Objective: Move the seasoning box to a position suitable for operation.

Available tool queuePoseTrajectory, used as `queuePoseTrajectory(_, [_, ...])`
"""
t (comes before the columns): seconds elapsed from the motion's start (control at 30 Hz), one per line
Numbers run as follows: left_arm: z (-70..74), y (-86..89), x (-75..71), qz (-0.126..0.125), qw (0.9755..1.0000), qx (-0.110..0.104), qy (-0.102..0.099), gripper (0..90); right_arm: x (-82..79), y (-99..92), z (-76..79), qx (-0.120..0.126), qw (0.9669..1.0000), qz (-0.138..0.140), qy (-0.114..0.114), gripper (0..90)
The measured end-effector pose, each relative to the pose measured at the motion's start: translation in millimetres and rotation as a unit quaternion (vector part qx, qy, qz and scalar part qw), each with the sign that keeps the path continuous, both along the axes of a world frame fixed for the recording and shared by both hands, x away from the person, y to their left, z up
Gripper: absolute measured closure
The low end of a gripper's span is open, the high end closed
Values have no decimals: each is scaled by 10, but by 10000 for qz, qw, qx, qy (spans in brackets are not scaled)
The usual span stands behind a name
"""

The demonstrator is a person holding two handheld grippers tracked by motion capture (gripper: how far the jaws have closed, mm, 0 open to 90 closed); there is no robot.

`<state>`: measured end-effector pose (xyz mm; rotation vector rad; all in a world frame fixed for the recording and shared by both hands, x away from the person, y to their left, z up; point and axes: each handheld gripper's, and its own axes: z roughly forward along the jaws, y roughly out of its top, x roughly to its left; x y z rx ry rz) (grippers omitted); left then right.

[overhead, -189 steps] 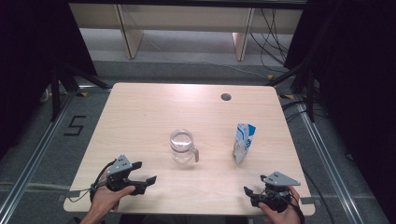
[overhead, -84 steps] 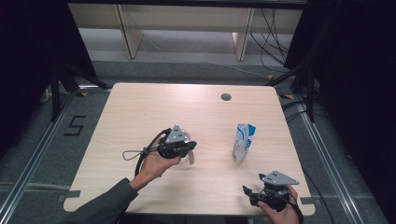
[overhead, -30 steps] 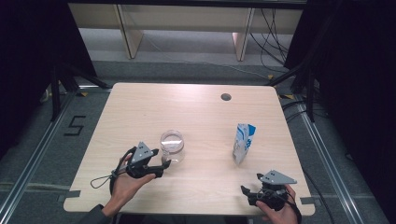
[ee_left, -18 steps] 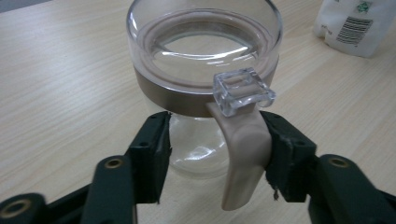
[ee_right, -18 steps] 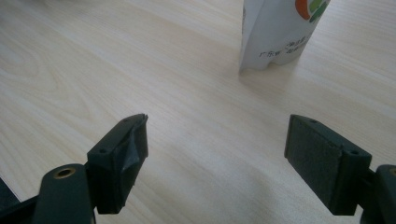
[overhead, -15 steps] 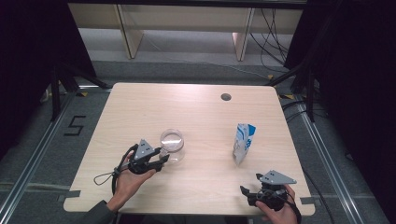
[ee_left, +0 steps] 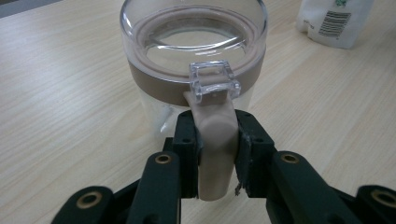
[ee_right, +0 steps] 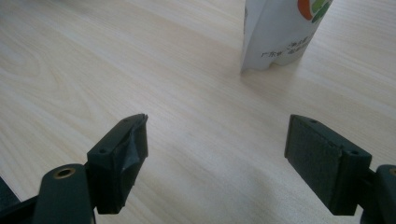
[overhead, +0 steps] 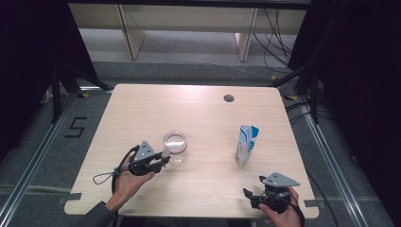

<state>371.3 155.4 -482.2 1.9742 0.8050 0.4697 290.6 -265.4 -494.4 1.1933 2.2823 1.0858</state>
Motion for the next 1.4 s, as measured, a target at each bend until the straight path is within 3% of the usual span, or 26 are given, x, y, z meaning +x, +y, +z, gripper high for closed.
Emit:
queuePoseTrajectory(0.03, [4, -10, -6, -51, 10000, 33, -23, 720, -1, -5, 6, -87, 9999, -42, -100, 224])
queuePoseTrajectory(0.13, [8, -60, -21, -180, 9998, 21, -37, 723, -6, 2, -1, -48, 10000, -49, -31, 224])
queuePoseTrajectory(0.27, [-8, -110, -24, -368, 9991, -180, 139, 725, -3, 2, 1, -66, 10000, -35, -62, 224])
queuePoseTrajectory(0.37, [-12, -150, -32, -487, 9986, -187, 87, 724, 1, -4, 4, -89, 9999, -24, -100, 224])
queuePoseTrajectory(0.5, [-20, -200, -43, -706, 9971, -265, 121, 725, -14, 6, 2, -33, 10000, -82, 4, 224])
queuePoseTrajectory(0.53, [-19, -215, -50, -740, 9969, -251, 130, 724, -1, -8, 5, -105, 9999, -26, -99, 224])
queuePoseTrajectory(0.73, [-13, -283, -63, -995, 9947, -220, 107, 725, 0, -2, 4, -63, 10000, -13, -74, 224])
queuePoseTrajectory(1.0, [-9, -369, -11, -1560, 9877, -114, -66, 725, -6, 5, -1, -31, 10000, -46, -35, 225])
queuePoseTrajectory(1.03, [-15, -388, -21, -1542, 9878, -208, 34, 725, -5, 1, 0, -42, 10000, -35, -34, 225])
queuePoseTrajectory(1.07, [-13, -402, -12, -1648, 9861, -210, -12, 725, -8, 3, 4, -40, 10000, -63, -42, 225])
queuePoseTrajectory(1.1, [-17, -416, -23, -1633, 9862, -276, 41, 725, -7, 6, 3, -7, 10000, -66, -30, 225])
queuePoseTrajectory(1.17, [-11, -430, -16, -1798, 9835, -195, -38, 725, 0, -2, 1, -63, 10000, 0, -74, 225])
queuePoseTrajectory(1.2, [-17, -439, -28, -1744, 9844, -242, 47, 725, -6, 2, -1, -34, 10000, -29, -26, 225])
queuePoseTrajectory(1.23, [-14, -437, -15, -1856, 9825, -176, -21, 725, -6, -1, 2, -56, 10000, -40, -43, 225])
queuePoseTrajectory(1.27, [-23, -450, -33, -1846, 9824, -276, 60, 725, -7, 2, 4, -27, 10000, -61, -32, 225])
queuePoseTrajectory(1.3, [-24, -451, -26, -1992, 9796, -268, 9, 725, 4, -1, 1, -21, 10000, 13, -71, 225])
queuePoseTrajectory(1.37, [-29, -466, -34, -2148, 9763, -268, 23, 725, -4, 2, 2, -54, 10000, -11, -59, 225])
queuePoseTrajectory(1.4, [-35, -476, -54, -2071, 9778, -303, 80, 725, -1, -2, 0, -56, 10000, -5, -60, 225])
